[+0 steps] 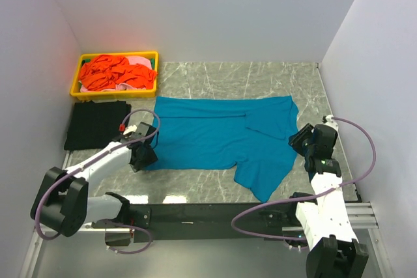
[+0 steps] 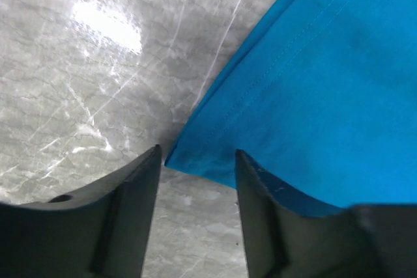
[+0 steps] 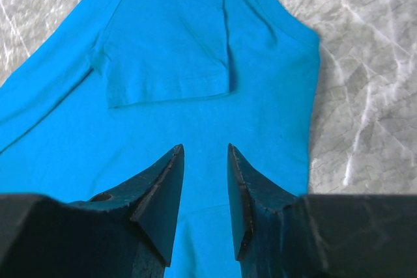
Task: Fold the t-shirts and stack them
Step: Fold the tshirt
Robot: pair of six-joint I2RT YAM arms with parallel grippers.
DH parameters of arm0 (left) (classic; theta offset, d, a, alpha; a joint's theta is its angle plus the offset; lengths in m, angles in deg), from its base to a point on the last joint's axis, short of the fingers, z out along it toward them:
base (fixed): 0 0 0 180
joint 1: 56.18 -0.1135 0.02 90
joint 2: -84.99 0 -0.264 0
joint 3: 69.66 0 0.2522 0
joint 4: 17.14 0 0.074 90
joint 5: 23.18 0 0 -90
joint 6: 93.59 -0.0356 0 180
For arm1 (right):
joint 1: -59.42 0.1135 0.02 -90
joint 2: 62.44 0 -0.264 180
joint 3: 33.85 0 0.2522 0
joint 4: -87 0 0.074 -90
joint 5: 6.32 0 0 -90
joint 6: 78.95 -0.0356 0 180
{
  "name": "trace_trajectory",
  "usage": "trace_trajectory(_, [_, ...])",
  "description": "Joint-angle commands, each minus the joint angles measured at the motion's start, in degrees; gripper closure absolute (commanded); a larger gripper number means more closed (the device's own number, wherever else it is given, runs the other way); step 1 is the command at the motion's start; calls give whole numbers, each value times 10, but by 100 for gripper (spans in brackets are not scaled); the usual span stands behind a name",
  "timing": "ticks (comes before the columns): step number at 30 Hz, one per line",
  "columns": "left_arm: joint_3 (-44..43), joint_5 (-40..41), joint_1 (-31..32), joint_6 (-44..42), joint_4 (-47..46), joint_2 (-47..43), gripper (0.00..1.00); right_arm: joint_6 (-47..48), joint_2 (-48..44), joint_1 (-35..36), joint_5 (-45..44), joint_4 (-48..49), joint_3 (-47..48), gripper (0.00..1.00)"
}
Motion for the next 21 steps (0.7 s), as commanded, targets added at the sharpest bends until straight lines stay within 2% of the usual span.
trace_trajectory(1, [0, 15, 11, 11, 1, 16, 47, -3, -11, 1, -31, 1, 2, 59])
trace_trajectory(2, [-1, 13, 13, 10, 0, 19, 48, -3, -12, 1, -34, 0, 2, 58])
trace_trajectory(4, [-1, 11, 17, 9, -1, 24, 54, -2, -12, 2, -40, -2, 1, 47])
trace_trajectory(5, [0, 10, 18, 9, -1, 25, 57, -3, -11, 1, -41, -4, 1, 35])
trace_trajectory(7, [-1, 9, 20, 7, -1, 26, 66, -6, -9, 1, -43, -8, 1, 22])
trace_trajectory(8, [-2, 9, 22, 6, -2, 25, 76, -5, -8, 1, -44, -10, 0, 21])
trace_trajectory(9, [-2, 10, 22, 7, -2, 24, 81, -3, -9, 1, -44, -14, 0, 20])
trace_trajectory(11, [-1, 12, 22, 7, -2, 22, 89, -4, -10, 2, -60, -19, -1, 11])
trace_trajectory(13, [-1, 12, 22, 6, -3, 18, 99, -9, -3, 2, -76, -35, 0, 9])
trace_trajectory(17, [-2, 12, 24, 6, -5, 11, 99, -25, 29, 3, -115, -75, 5, 9])
trace_trajectory(19, [0, 10, 25, 6, -9, 6, 99, -31, 54, 4, -106, -80, 10, 20])
trace_trajectory(21, [4, 8, 27, 9, -15, 3, 99, -36, 82, 4, -101, -98, 23, 23])
